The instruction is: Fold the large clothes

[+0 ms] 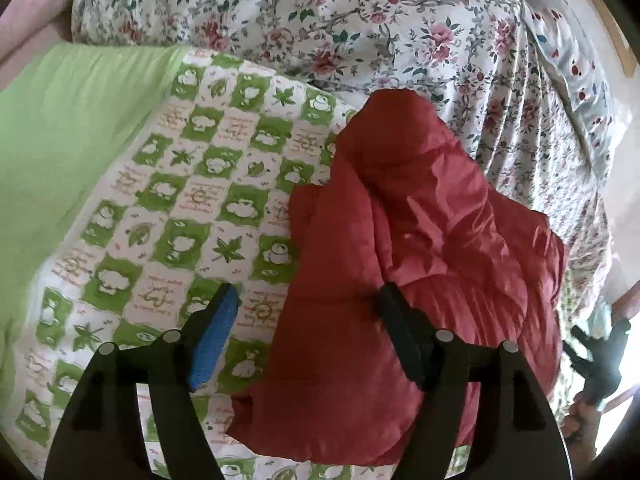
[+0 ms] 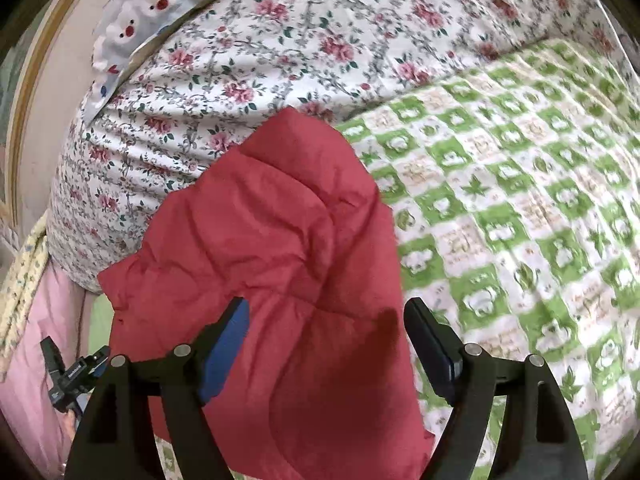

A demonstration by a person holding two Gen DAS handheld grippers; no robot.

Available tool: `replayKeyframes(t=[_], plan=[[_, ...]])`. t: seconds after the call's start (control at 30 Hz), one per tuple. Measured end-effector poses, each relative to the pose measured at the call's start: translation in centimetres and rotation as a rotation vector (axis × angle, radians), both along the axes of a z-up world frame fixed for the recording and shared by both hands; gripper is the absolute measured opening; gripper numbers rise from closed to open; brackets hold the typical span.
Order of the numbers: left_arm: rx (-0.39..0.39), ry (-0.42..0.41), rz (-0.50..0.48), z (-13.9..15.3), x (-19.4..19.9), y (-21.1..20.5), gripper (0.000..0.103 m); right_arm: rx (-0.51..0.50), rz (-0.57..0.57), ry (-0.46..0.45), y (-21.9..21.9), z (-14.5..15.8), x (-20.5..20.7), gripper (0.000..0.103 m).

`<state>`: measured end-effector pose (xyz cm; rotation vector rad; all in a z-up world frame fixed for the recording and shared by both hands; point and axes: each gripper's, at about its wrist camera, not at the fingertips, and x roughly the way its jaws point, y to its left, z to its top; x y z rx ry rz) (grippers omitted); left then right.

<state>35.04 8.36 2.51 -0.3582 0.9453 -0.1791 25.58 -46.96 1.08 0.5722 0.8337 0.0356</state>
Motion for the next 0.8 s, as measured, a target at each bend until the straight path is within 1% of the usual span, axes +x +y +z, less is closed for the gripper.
replayKeyframes(t=[0.07, 0.13, 0.23, 0.37, 0.6, 0.8], plan=[[-0.045, 0.01, -0.021, -0.3, 0.2, 0.1, 0.073, 0.019, 0.001, 0.011, -0.4, -0.6, -0.3, 0.084], [-0.097, 0.03, -0.037, -1.0, 0.5, 0.3, 0.077, 0.035, 0.0, 0.022, -0.7, -1.4, -0.6, 0.085], [-0.14, 0.057, -0.043, -2.0, 1.0, 0.4, 0.078, 0.076, 0.01, 0.047, -0.9, -2.5, -0.5, 0.086], [-0.168, 0.071, -0.046, -2.7, 1.2, 0.4, 0.081, 0.107, 0.024, 0.078, -0.6, -3.9, -0.1, 0.086], [-0.177, 0.072, -0.058, -3.0, 1.4, 0.4, 0.083, 0.134, 0.02, 0.082, -0.6, -4.7, 0.1, 0.09], [-0.259, 0.1, -0.06, -4.1, 2.3, 0.6, 0.086, 0.188, 0.035, 0.077, -0.8, -5.4, 0.8, 0.093]])
